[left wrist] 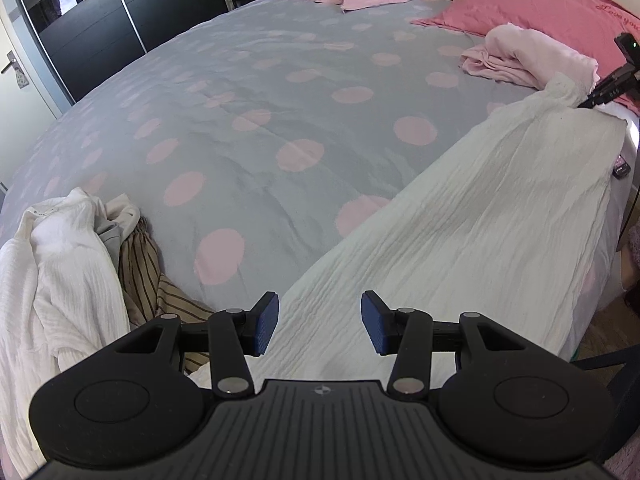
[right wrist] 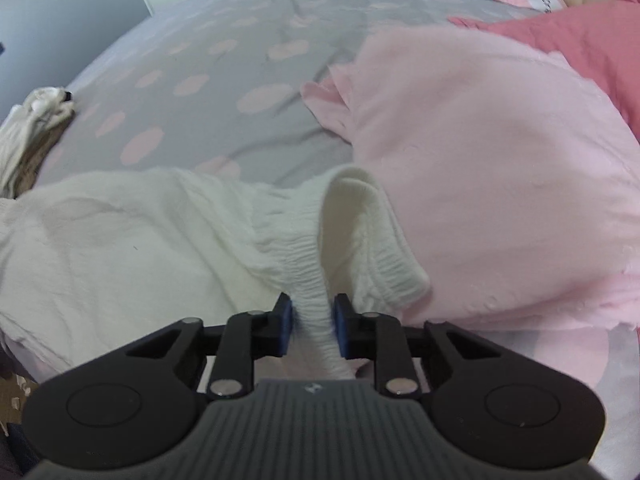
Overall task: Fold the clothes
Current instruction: 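Grasp the cream garment hem with the right gripper and pull it toward the pink shirt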
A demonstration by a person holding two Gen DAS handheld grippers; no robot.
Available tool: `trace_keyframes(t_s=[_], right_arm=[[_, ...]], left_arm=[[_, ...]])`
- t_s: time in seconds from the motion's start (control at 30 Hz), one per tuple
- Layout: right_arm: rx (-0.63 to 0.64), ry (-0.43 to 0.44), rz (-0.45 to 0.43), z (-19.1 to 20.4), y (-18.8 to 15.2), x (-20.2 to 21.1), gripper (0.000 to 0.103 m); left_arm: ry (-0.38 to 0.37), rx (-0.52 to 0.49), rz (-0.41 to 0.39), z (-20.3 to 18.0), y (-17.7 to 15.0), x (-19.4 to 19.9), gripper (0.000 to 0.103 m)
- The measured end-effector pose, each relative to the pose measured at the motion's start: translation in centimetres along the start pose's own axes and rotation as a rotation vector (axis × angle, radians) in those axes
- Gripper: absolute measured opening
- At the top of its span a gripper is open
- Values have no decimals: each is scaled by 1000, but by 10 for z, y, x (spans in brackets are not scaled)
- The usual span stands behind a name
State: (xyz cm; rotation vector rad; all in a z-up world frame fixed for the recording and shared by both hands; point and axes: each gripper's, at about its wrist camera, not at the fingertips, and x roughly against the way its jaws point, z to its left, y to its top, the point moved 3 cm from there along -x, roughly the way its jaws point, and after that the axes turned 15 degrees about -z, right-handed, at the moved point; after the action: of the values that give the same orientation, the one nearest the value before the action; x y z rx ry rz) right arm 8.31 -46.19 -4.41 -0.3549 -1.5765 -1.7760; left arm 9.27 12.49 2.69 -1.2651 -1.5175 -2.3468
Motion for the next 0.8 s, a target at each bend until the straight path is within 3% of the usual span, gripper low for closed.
trace_keyframes(t_s=[0.17, 0.43, 0.57, 0.7, 0.8], right_arm=[[18, 38, -133, 18, 31, 21, 21], [100, -165, -303, 22, 83, 19, 20], [123, -192, -347, 26, 99, 8, 20], [114, -160, -277, 29, 103, -12, 21], [141, -197, -190, 27, 92, -27, 27]], left_arm=[[1, -16, 6, -3, -1, 2, 44], [14, -17, 12, -1, -5, 3, 44], [24, -16, 17, 0, -9, 4, 44], [25, -25, 37, 2, -14, 1, 44], [24, -33, 54, 3, -18, 0, 44]])
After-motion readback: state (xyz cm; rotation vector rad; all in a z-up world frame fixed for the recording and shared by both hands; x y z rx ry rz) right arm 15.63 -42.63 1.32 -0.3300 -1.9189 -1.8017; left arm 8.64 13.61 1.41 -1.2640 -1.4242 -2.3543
